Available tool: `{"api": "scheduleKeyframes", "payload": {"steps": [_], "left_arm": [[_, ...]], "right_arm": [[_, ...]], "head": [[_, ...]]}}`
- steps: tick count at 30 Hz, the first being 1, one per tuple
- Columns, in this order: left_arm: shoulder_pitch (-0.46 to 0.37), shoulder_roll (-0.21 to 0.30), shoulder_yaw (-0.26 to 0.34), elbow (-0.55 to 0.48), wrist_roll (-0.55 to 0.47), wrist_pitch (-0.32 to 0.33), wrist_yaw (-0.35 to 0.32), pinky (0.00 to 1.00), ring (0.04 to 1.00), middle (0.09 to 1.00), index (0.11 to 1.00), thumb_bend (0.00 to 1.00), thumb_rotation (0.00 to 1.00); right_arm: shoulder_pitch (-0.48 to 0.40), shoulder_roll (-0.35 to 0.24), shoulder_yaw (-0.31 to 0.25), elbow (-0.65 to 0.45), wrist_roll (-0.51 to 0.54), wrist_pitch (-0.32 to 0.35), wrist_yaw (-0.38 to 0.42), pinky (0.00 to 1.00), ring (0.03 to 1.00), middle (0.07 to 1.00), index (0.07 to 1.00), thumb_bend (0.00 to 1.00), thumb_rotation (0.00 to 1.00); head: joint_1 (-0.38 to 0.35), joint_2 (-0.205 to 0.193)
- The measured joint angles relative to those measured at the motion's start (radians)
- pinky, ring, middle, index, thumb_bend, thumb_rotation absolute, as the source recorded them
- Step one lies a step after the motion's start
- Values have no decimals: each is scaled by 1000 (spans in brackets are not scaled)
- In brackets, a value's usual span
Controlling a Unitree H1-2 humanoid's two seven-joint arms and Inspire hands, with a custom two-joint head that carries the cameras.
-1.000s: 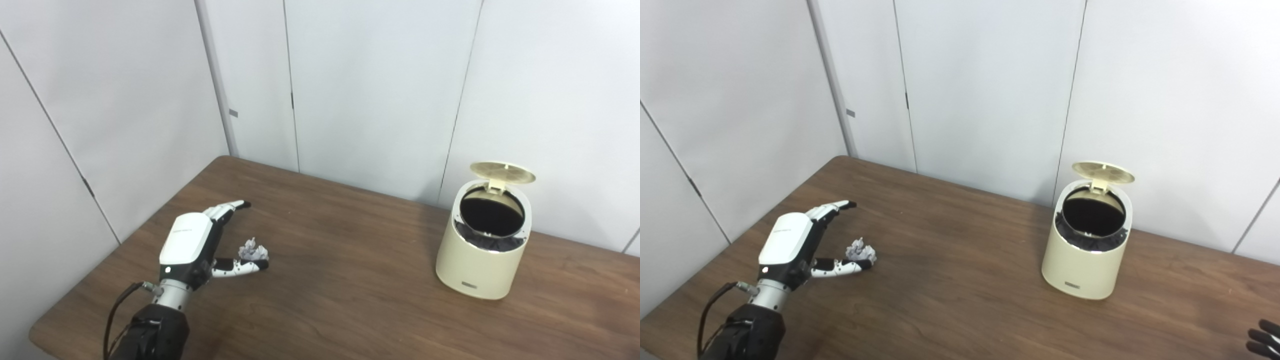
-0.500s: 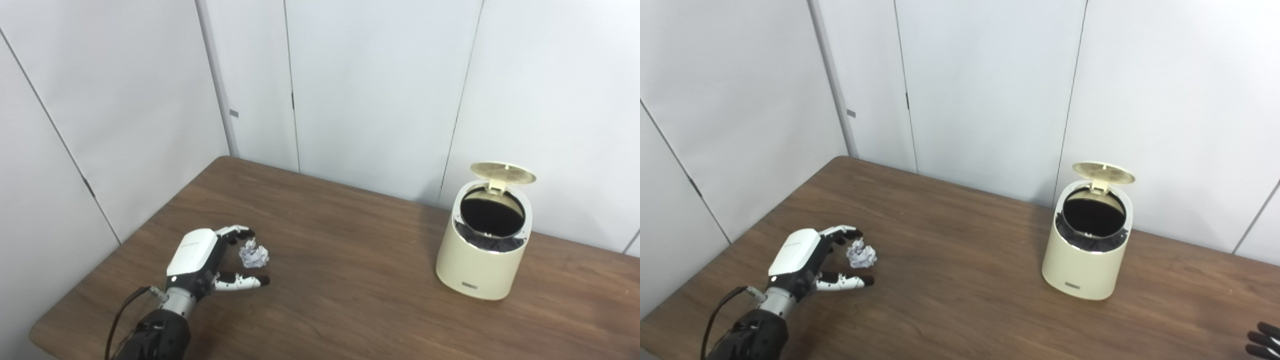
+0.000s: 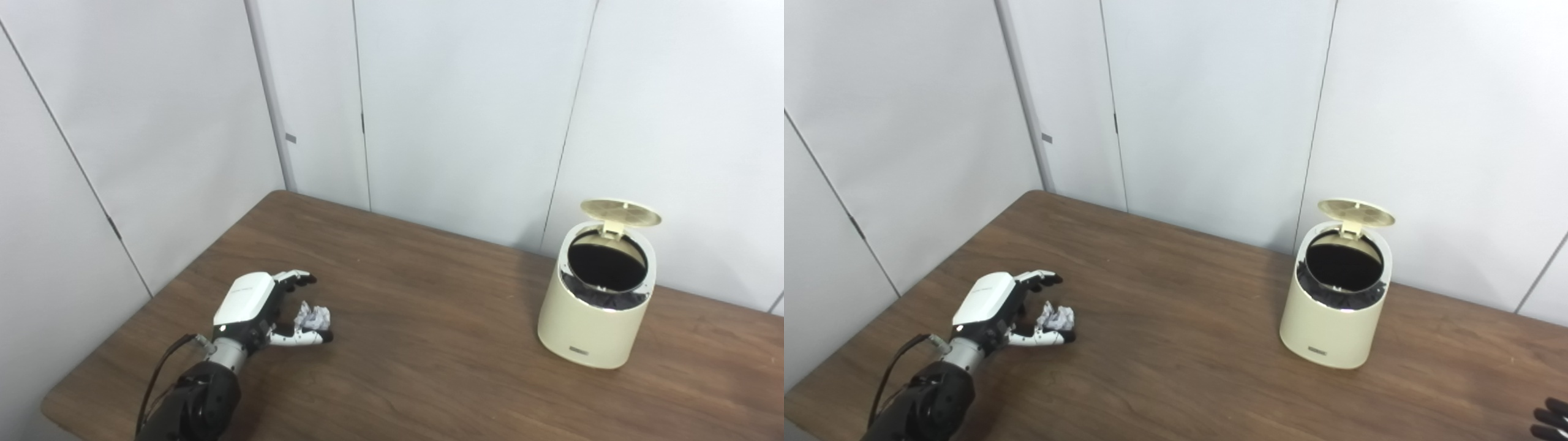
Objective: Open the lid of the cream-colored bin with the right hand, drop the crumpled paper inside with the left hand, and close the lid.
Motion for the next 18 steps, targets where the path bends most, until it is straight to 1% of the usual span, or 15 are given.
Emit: {"api": "scheduleKeyframes", "payload": {"steps": [5, 7, 9, 10, 11, 14, 15, 16, 17, 18], "left_arm": [[-12, 16, -14, 16, -16, 0, -2, 648, 737, 760, 764, 1000, 400], [-19, 20, -21, 16, -18, 9, -5, 632, 717, 744, 753, 1000, 351], [-25, 24, -28, 16, -17, 18, -6, 615, 688, 712, 726, 1000, 328], [-26, 28, -33, 17, -16, 19, -6, 590, 660, 688, 706, 1000, 303], [-27, 32, -36, 19, -16, 19, -6, 538, 605, 648, 668, 997, 239], [-27, 36, -41, 21, -28, 18, -6, 415, 483, 554, 581, 973, 47], [-28, 36, -41, 21, -40, 18, -7, 401, 470, 544, 571, 971, 24], [-28, 36, -41, 21, -50, 19, -8, 369, 436, 517, 536, 966, 12], [-28, 36, -41, 21, -61, 19, -8, 337, 401, 489, 514, 705, 4], [-28, 35, -41, 21, -79, 18, -8, 326, 389, 480, 507, 617, 2]], "right_arm": [[1, 2, 0, -11, 0, 11, 0, 437, 665, 704, 715, 1000, 874], [3, 2, 0, -12, 0, 18, 0, 436, 666, 705, 715, 1000, 871], [4, 2, 0, -12, 0, 22, 0, 431, 667, 706, 714, 1000, 869], [4, 2, 0, -12, 0, 23, 0, 429, 667, 706, 714, 1000, 870], [4, 3, 0, -13, 0, 27, 0, 427, 666, 706, 713, 1000, 871], [4, 4, 0, -17, 0, 32, 0, 427, 669, 709, 716, 1000, 876], [4, 4, 0, -19, -1, 33, 0, 428, 670, 710, 717, 1000, 878], [4, 5, 0, -21, -1, 33, 0, 431, 673, 711, 717, 1000, 876], [4, 5, 0, -21, -1, 33, 0, 434, 676, 712, 717, 1000, 874], [4, 5, 0, -21, -1, 33, 0, 436, 677, 712, 717, 1000, 873]], "head": [[-3, -2], [-3, -2], [-5, 0], [-5, 0], [-6, 2], [-8, 3], [-6, 2], [-6, 2], [-6, 2], [-6, 2]]}}
